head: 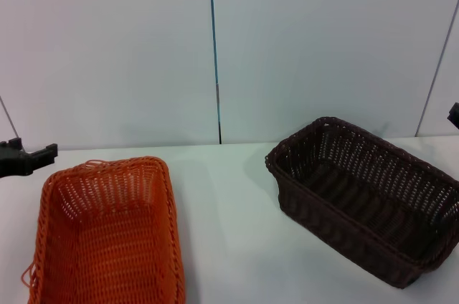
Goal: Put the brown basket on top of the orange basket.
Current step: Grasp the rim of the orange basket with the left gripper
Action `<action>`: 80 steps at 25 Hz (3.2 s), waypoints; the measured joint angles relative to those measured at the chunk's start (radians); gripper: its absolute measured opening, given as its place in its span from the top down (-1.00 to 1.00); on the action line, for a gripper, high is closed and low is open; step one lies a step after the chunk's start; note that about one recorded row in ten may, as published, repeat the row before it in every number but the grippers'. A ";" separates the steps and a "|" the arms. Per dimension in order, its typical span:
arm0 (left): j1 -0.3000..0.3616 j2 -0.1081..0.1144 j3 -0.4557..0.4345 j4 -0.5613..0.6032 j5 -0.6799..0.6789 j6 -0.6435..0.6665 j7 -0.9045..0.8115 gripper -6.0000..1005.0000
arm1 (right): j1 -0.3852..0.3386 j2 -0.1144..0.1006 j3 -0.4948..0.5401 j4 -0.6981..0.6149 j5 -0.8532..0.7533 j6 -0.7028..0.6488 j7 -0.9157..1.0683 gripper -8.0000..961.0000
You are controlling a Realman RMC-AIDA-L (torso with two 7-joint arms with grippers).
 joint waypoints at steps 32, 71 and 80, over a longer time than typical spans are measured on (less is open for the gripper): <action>-0.303 0.048 0.049 -0.102 0.641 0.005 -0.026 -0.55 | 0.013 0.004 0.000 -0.014 0.005 -0.003 0.001 -0.93; -0.239 0.006 0.181 0.080 0.926 0.113 -0.364 -0.52 | 0.029 0.010 -0.001 -0.039 0.006 -0.006 0.004 -0.93; -0.168 -0.064 0.189 0.293 0.991 0.236 -0.495 -0.52 | 0.023 0.008 0.000 -0.039 0.007 -0.008 0.002 -0.93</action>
